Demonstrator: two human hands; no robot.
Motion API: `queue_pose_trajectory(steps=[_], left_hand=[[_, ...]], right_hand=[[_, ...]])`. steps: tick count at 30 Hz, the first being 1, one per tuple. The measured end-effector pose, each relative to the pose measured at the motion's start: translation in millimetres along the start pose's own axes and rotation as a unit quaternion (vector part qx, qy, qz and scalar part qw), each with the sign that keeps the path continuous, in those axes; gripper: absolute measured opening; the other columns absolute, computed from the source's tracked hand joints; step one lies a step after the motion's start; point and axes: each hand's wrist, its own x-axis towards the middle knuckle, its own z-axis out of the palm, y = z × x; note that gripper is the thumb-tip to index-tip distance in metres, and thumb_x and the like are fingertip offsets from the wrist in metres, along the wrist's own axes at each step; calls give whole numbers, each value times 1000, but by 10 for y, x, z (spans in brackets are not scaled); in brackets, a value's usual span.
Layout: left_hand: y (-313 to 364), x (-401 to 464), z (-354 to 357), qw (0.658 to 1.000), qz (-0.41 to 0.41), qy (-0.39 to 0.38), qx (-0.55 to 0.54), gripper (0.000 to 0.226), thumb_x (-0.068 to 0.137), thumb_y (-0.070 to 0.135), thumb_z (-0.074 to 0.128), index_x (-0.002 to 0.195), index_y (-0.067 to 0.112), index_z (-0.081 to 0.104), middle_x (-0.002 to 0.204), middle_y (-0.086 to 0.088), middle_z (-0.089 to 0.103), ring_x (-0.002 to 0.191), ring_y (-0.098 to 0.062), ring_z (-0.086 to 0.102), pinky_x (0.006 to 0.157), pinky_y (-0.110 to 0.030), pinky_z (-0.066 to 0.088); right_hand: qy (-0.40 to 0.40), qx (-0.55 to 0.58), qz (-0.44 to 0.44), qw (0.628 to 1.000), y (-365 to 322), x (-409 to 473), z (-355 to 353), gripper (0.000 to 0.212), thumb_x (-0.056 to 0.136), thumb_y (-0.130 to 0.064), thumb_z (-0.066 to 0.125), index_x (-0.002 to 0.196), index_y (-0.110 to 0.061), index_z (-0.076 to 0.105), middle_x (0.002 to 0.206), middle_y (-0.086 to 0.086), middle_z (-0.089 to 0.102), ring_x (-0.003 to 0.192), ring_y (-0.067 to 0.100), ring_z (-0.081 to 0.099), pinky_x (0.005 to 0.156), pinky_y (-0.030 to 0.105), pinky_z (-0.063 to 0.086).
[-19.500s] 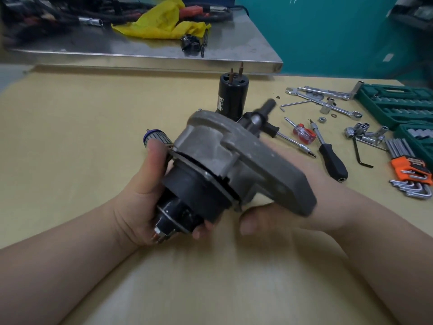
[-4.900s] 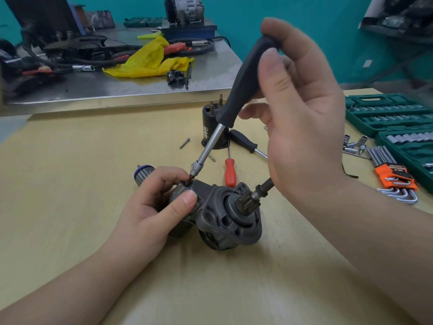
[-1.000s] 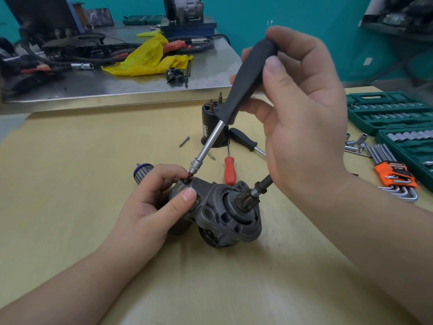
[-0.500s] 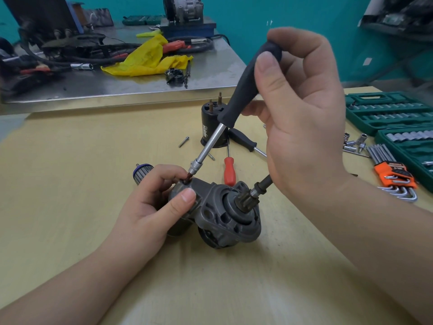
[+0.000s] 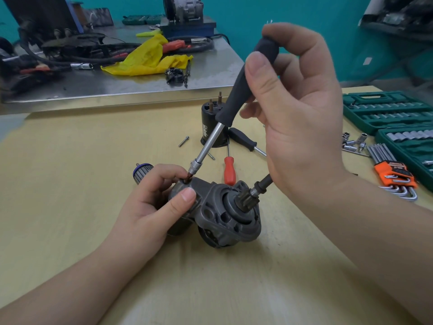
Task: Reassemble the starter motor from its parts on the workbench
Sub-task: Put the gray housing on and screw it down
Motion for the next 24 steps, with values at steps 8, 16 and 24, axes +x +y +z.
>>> queue_pose_trajectory(steps=[8, 16, 24], left_hand=[[8, -5, 11, 1000, 0, 1, 2, 21, 82, 42, 75, 103, 39, 72, 97, -1, 71, 82, -20, 66, 72, -28, 58], [9, -12, 12, 1000, -6, 5, -6, 22, 80, 43, 76, 101, 39, 72, 97, -3, 69, 84, -25, 63, 72, -30, 56], [18, -11, 13, 1000, -5, 3, 4, 21, 82, 43, 75, 103, 39, 72, 103, -17, 68, 85, -25, 64, 73, -32, 56]], right_hand=[[-21, 18, 11, 1000, 13, -18, -13, 25, 107, -4, 53, 130, -13, 56, 109, 12, 70, 98, 27, 70, 79, 54, 65], [-13, 35, 20, 999, 25, -24, -28, 25, 108, -5, 51, 132, -11, 58, 107, 9, 70, 98, 26, 70, 80, 52, 65], [-20, -1, 3, 1000, 18, -20, 5, 26, 104, -7, 61, 128, -17, 54, 96, 0, 65, 88, 27, 66, 78, 56, 63]])
